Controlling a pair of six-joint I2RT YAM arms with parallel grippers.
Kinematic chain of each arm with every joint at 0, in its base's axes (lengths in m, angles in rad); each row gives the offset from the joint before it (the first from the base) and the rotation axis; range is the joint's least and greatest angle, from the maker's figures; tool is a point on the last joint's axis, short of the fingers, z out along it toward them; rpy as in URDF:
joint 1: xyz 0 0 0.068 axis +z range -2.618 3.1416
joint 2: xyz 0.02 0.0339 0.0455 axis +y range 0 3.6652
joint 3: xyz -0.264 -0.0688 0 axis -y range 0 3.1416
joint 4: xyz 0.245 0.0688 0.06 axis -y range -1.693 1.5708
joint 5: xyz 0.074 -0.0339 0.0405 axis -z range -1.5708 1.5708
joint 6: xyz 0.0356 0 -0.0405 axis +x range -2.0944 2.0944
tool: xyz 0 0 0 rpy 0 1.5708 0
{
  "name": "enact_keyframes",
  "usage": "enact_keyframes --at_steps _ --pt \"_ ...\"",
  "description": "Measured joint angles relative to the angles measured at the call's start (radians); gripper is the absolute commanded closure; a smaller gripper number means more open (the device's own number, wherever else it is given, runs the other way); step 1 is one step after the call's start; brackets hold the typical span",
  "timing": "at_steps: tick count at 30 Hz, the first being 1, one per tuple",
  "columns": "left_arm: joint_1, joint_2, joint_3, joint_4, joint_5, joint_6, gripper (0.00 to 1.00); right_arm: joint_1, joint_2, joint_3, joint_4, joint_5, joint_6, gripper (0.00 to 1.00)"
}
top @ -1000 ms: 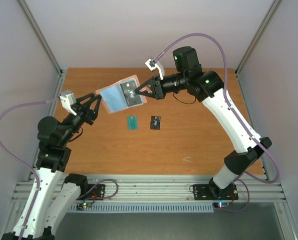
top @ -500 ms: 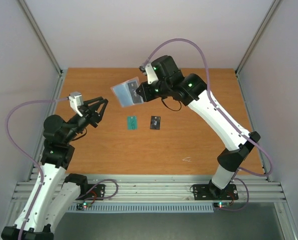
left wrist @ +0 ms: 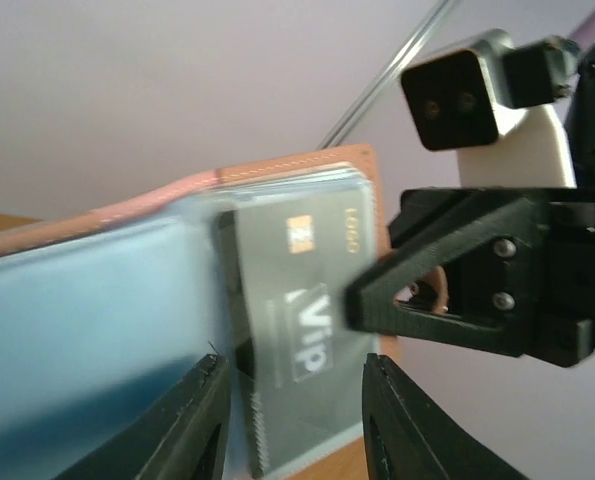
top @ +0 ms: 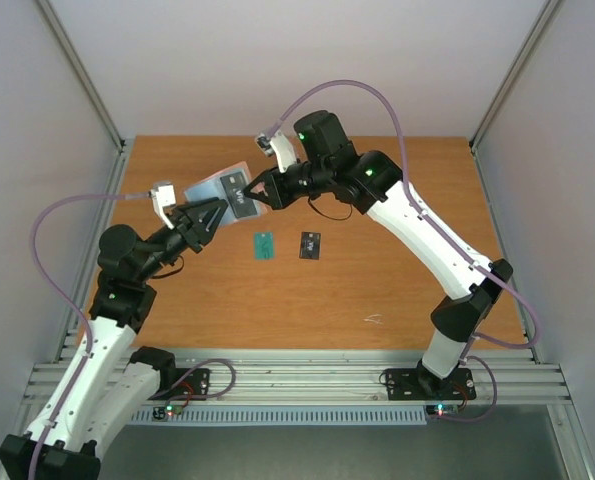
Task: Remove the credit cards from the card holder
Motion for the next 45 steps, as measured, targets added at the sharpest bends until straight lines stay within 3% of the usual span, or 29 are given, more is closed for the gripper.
enact_keyframes --at_steps 13,24,34,37,43,45 --pt "0.008 -0.008 -0.016 0.027 -0.017 -0.095 0.64 -0.003 -0.035 -0.081 0.116 -0.179 -0.026 0.99" --pt "0.024 -0.004 0.008 0.092 0.05 -0.139 0.62 -0.012 -0.035 -0.08 0.161 -0.222 -0.036 0.99" --pt "0.047 0.006 0.05 0.1 0.054 -0.258 0.66 -0.023 -0.035 -0.079 0.21 -0.277 -0.045 0.99" --pt "0.054 0.007 0.062 0.115 0.058 -0.311 0.72 -0.024 -0.035 -0.074 0.211 -0.291 -0.051 0.99" --pt "0.066 0.014 0.071 0.135 0.056 -0.354 0.96 -0.027 -0.034 -0.061 0.214 -0.318 -0.051 0.99" --pt "0.069 0.016 0.071 0.138 0.055 -0.352 1.0 -0.029 -0.032 -0.053 0.217 -0.326 -0.051 0.99"
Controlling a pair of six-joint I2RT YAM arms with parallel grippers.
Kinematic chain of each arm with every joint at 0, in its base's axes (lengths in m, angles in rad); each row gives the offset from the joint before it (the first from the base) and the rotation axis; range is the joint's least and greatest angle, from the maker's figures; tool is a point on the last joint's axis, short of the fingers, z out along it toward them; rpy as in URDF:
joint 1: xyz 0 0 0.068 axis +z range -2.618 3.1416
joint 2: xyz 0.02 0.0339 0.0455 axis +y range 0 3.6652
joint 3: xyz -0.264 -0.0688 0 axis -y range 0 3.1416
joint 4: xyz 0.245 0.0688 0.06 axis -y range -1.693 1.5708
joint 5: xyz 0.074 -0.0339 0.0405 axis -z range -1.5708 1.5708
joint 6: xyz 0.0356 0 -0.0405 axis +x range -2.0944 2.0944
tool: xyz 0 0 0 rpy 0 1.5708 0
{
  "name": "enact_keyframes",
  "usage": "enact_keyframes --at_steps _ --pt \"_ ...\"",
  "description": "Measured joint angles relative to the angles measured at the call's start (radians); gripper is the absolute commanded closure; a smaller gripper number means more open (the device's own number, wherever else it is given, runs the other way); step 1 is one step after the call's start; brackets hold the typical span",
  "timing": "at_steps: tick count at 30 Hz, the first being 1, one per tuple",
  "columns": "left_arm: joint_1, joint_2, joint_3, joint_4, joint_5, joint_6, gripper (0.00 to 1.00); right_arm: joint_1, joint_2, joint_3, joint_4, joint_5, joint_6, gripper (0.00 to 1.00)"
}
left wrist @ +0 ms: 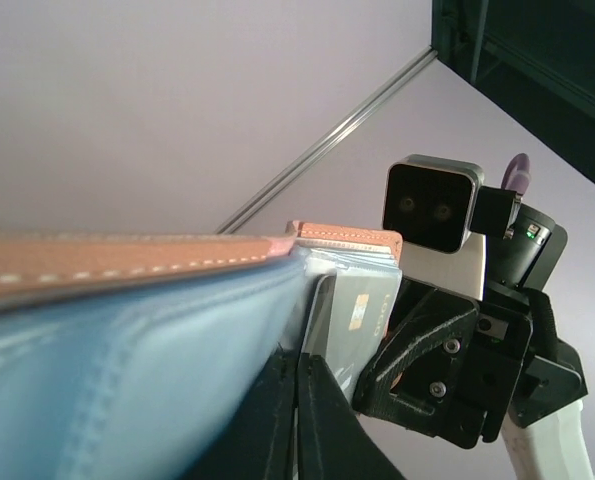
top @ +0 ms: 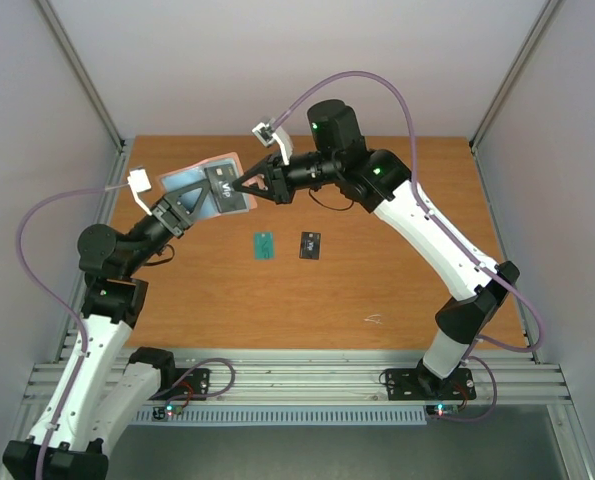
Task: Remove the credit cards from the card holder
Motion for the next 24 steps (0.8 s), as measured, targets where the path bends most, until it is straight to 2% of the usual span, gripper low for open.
enact_keyframes --at_steps 10,15,19,21,24 --pt "0.006 -0.005 0.0 0.018 0.019 0.033 1.0 -0.004 0.006 0.015 -0.008 -0.015 0.002 0.97" --pt "0.019 -0.005 0.033 0.028 0.034 0.052 0.82 -0.017 0.066 0.091 -0.01 -0.059 0.034 0.98" --pt "0.019 -0.002 0.051 0.023 0.041 0.057 0.8 -0.019 0.101 0.124 0.01 -0.095 0.056 0.99" --pt "0.016 0.005 0.054 0.023 0.064 0.057 0.81 -0.005 0.12 0.142 0.009 -0.122 0.06 0.99" --pt "0.017 0.013 0.057 0.011 0.065 0.056 0.99 -0.001 0.137 0.153 0.009 -0.142 0.065 0.99"
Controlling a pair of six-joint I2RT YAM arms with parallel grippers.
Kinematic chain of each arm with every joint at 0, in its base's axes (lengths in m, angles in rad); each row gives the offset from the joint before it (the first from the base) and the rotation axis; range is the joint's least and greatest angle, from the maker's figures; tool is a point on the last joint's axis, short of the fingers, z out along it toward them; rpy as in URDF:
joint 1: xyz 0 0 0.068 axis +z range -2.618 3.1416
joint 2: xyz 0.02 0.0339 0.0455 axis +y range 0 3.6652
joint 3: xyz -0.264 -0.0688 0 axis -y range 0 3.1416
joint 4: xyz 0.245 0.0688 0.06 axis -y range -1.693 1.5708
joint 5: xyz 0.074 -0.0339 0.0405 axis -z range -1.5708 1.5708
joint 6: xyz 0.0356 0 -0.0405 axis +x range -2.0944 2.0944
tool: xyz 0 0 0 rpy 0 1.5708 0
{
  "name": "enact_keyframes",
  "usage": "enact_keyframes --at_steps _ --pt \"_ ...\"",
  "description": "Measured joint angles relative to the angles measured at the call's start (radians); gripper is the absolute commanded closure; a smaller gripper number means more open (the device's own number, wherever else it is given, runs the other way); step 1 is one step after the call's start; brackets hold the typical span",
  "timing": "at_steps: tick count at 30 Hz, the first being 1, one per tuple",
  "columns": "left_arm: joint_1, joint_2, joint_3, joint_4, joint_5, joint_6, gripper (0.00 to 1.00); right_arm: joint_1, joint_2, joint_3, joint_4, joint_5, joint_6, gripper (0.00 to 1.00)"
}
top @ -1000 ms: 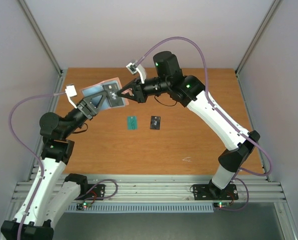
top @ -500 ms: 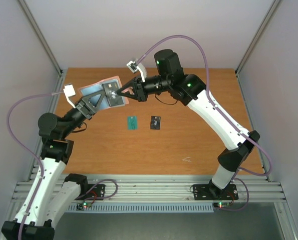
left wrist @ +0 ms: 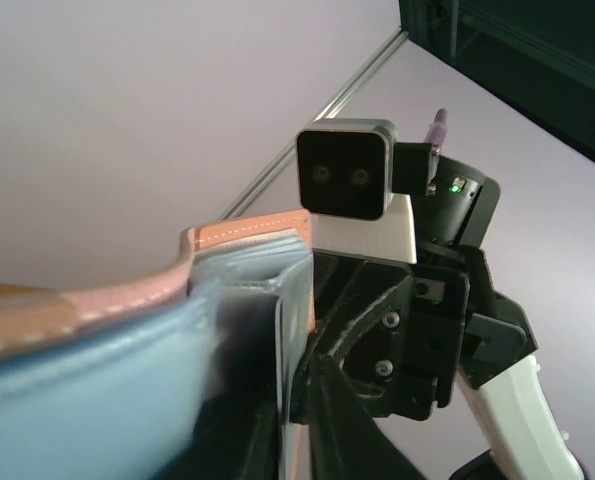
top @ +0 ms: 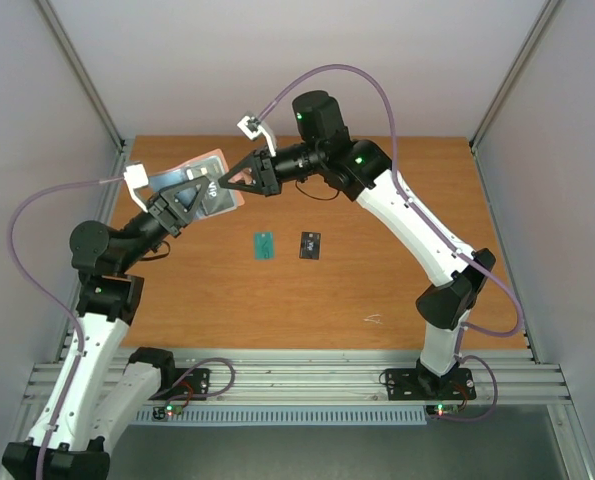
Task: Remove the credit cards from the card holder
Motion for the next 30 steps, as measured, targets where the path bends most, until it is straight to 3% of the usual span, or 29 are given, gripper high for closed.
enact_keyframes --at_steps 4,5,7,9,14,18,26,28,30 --pt "0.002 -0.003 0.002 -0.028 -0.005 0.012 1.0 -0.001 0.0 0.0 -0.005 -0.015 -0.001 0.91" --pt "0.002 -0.005 0.002 -0.032 -0.006 0.013 1.0 -0.001 -0.002 -0.001 -0.005 -0.018 -0.002 0.81" --pt "0.002 -0.012 0.002 -0.035 -0.001 0.015 1.0 -0.001 -0.009 -0.011 -0.004 -0.021 -0.008 0.69" --pt "-0.01 -0.015 0.002 -0.033 0.016 0.016 1.0 0.003 -0.014 -0.026 -0.007 -0.026 -0.017 0.65" --pt "-0.018 -0.016 -0.002 -0.042 0.05 0.032 1.0 0.018 -0.014 -0.045 -0.035 -0.035 -0.046 0.7" --pt "-0.018 -0.017 -0.006 -0.043 0.069 0.043 1.0 0.016 -0.018 -0.049 -0.061 -0.047 -0.061 0.62" --pt "-0.018 -0.032 -0.007 -0.042 0.101 0.076 1.0 -0.027 -0.05 -0.069 -0.134 -0.087 -0.093 0.57" --pt "-0.017 -0.034 -0.007 -0.04 0.109 0.077 1.0 -0.035 -0.06 -0.069 -0.154 -0.091 -0.105 0.64" --pt "-0.017 -0.035 -0.007 -0.04 0.114 0.077 1.0 -0.042 -0.067 -0.069 -0.17 -0.097 -0.114 0.79"
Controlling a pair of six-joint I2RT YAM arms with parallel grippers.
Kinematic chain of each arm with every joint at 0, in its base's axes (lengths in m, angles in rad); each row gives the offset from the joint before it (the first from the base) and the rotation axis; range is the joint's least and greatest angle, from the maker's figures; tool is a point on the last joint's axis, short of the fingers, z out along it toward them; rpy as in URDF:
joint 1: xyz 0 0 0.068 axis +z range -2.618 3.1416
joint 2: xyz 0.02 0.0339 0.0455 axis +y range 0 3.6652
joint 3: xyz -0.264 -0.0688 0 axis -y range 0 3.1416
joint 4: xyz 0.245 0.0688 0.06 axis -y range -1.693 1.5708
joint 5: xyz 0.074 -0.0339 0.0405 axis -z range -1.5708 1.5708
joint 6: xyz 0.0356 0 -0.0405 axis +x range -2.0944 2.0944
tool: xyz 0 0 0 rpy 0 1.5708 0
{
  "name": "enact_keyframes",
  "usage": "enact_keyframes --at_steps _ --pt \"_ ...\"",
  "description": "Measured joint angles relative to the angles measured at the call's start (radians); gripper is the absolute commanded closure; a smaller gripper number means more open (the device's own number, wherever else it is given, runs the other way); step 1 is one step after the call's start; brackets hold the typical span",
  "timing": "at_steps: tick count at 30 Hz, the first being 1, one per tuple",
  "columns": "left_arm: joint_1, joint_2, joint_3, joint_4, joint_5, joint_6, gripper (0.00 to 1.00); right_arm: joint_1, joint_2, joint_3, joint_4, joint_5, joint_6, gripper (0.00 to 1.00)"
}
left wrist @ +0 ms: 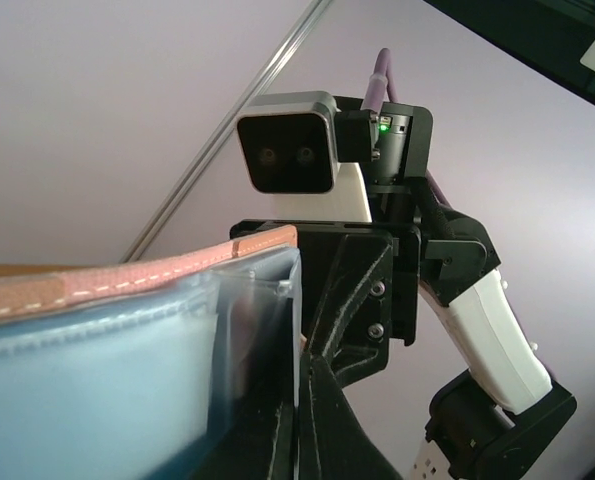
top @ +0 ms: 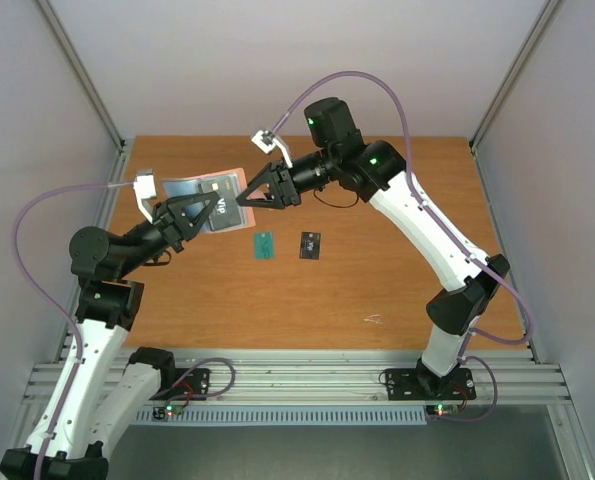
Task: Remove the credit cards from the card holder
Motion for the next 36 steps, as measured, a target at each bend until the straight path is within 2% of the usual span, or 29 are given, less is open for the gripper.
enact_keyframes --at_steps 2,4,6,9,11,15,27,29,33,36 --pt "0.0 0.0 0.0 0.0 0.003 0.0 1.0 -0.002 -0.005 0.0 -0.009 -0.011 -0.011 0.91" --pt "0.001 0.0 0.0 -0.002 0.003 0.0 1.0 -0.002 -0.006 0.0 -0.012 -0.024 -0.013 0.98" --pt "0.002 0.0 0.0 -0.002 0.003 0.002 0.97 -0.002 -0.008 0.0 -0.013 -0.039 -0.01 0.99" --pt "0.002 -0.002 0.0 -0.002 0.004 0.006 0.76 -0.003 -0.008 0.0 -0.014 -0.051 -0.011 0.99" --pt "0.002 -0.006 0.0 0.0 0.008 0.018 0.72 -0.005 -0.008 0.0 -0.014 -0.05 -0.011 0.99" --pt "0.004 -0.021 0.0 -0.007 0.005 0.027 0.71 -0.018 -0.011 -0.002 -0.014 -0.059 -0.011 0.99" --pt "0.018 -0.035 -0.007 -0.021 -0.003 0.032 0.73 -0.05 -0.034 -0.005 -0.016 -0.072 -0.011 0.99" --pt "0.018 -0.035 -0.007 -0.025 -0.003 0.034 0.78 -0.053 -0.034 -0.005 -0.016 -0.074 -0.011 0.99" --pt "0.019 -0.035 -0.008 -0.035 -0.008 0.042 0.98 -0.059 -0.034 -0.005 -0.016 -0.082 -0.011 0.99" --pt "0.02 -0.035 -0.011 -0.042 -0.015 0.044 1.0 -0.064 -0.035 -0.005 -0.017 -0.086 -0.011 0.99"
